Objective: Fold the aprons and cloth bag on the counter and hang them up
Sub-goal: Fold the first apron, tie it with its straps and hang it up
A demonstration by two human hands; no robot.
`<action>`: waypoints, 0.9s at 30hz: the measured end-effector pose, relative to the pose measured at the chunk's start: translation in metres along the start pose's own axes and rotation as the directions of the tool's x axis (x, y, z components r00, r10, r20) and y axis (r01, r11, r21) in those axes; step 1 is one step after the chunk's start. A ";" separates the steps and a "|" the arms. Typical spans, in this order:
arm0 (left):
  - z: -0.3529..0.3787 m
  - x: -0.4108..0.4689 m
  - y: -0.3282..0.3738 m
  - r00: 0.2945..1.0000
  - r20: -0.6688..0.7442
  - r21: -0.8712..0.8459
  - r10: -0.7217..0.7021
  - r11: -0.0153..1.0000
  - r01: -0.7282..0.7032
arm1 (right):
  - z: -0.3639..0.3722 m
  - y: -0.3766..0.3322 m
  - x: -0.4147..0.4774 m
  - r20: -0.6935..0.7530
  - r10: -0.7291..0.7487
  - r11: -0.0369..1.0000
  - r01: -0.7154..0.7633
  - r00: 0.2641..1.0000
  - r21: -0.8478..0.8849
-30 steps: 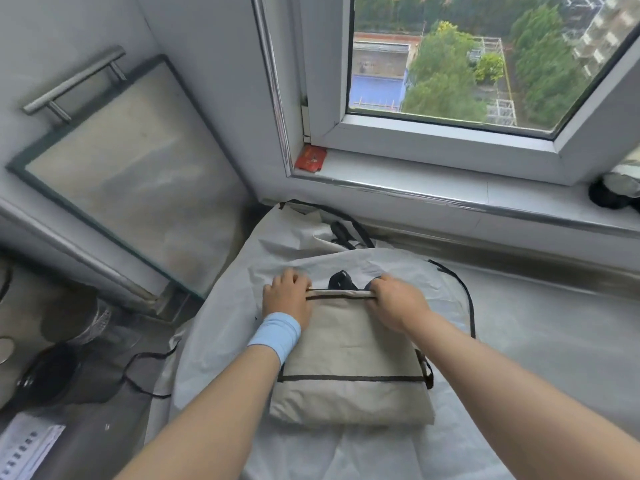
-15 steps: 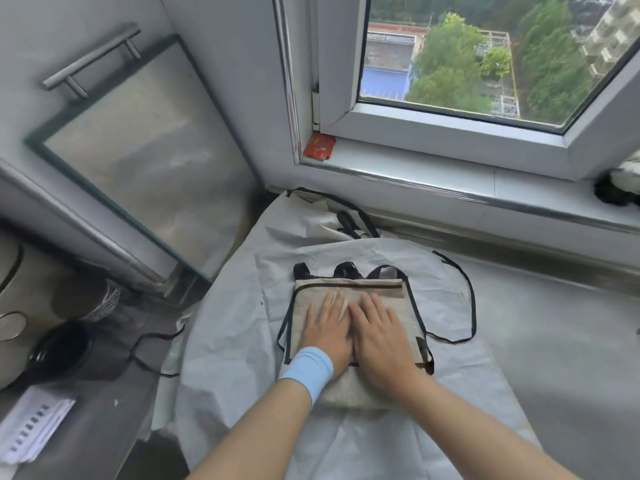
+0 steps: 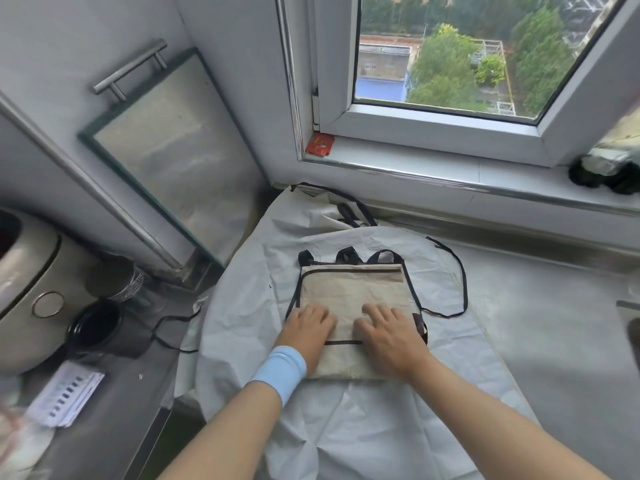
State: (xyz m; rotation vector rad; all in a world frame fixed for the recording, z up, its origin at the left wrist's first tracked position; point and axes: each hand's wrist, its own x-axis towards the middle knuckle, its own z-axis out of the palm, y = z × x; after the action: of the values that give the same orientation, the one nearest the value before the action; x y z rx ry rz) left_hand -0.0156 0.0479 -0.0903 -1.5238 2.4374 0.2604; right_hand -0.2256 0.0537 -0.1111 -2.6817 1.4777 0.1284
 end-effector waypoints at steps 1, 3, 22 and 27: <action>-0.001 -0.001 0.005 0.999 0.021 -0.040 0.025 0.999 -0.024 | -0.003 -0.001 -0.005 0.023 -0.044 0.998 0.042 0.999 0.046; -0.002 -0.006 0.010 0.997 0.081 -0.123 0.012 0.992 -0.001 | -0.010 0.000 -0.017 0.101 -0.081 0.995 0.074 0.992 0.072; -0.031 0.035 -0.038 0.947 0.269 -0.430 -0.177 0.858 0.282 | -0.038 0.054 0.032 0.198 0.071 0.979 -0.106 0.978 0.174; -0.057 0.069 -0.060 0.927 0.342 -0.354 -0.152 0.893 0.277 | -0.047 0.082 0.074 0.229 0.137 0.974 -0.173 0.964 0.146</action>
State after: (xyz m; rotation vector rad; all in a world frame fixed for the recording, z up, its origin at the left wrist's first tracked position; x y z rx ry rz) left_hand 0.0024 -0.0536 -0.0586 -1.7419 2.0290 0.9219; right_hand -0.2544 -0.0573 -0.0748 -2.3373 1.5535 0.2859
